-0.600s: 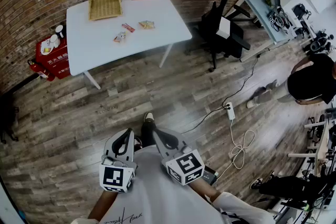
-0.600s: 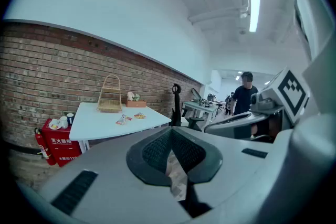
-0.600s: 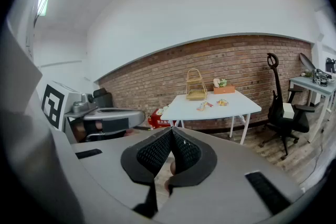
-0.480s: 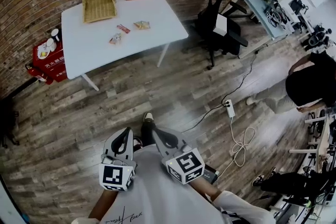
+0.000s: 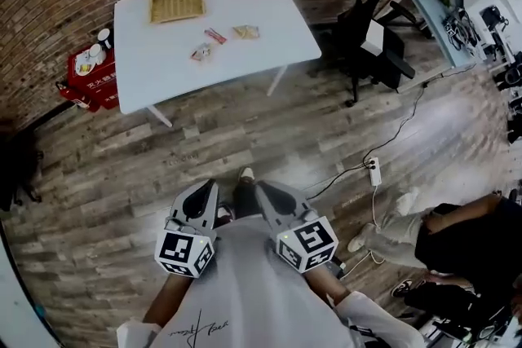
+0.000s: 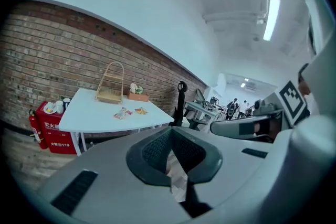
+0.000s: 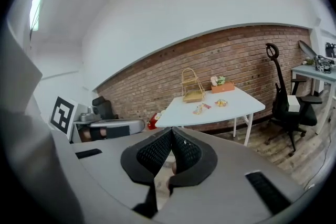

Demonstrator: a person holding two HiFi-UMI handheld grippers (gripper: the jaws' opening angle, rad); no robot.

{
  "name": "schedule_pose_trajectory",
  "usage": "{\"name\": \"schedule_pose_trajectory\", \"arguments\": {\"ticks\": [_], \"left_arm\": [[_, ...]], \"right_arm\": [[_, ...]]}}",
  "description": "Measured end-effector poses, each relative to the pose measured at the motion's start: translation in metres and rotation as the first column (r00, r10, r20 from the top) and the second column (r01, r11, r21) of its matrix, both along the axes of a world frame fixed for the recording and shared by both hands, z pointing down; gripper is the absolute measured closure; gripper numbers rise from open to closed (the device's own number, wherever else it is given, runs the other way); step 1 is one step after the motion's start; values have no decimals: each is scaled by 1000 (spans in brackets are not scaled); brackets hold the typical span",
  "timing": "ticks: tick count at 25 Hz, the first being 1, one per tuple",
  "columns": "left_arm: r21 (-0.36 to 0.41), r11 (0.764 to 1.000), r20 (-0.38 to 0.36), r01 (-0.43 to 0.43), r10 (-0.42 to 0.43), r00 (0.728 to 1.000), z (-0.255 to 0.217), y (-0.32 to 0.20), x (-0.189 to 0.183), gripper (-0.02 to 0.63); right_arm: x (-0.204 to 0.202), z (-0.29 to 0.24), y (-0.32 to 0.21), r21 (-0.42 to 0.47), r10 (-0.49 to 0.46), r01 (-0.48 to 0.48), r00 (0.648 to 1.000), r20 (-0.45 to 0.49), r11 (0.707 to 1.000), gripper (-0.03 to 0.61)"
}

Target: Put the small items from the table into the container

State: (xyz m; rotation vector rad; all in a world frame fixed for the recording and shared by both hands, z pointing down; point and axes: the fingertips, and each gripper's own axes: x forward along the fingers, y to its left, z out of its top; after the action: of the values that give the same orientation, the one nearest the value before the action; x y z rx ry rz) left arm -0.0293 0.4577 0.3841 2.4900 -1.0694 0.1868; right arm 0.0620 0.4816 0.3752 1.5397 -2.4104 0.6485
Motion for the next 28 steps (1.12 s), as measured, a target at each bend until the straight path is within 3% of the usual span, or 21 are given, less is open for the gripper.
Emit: {"name": "schedule_pose_trajectory", "arguments": {"ticks": [7,28], "left_arm": [[-5,999,63,51,-51,997,7,-39,-3,606],[16,989,124,145,-145,982,4,-115,44,606]], "right_arm": [[15,0,-47,9,-17,17,1000,6,1000,558],[89,3,-141,3,-62,62,995,83,998,557]]}}
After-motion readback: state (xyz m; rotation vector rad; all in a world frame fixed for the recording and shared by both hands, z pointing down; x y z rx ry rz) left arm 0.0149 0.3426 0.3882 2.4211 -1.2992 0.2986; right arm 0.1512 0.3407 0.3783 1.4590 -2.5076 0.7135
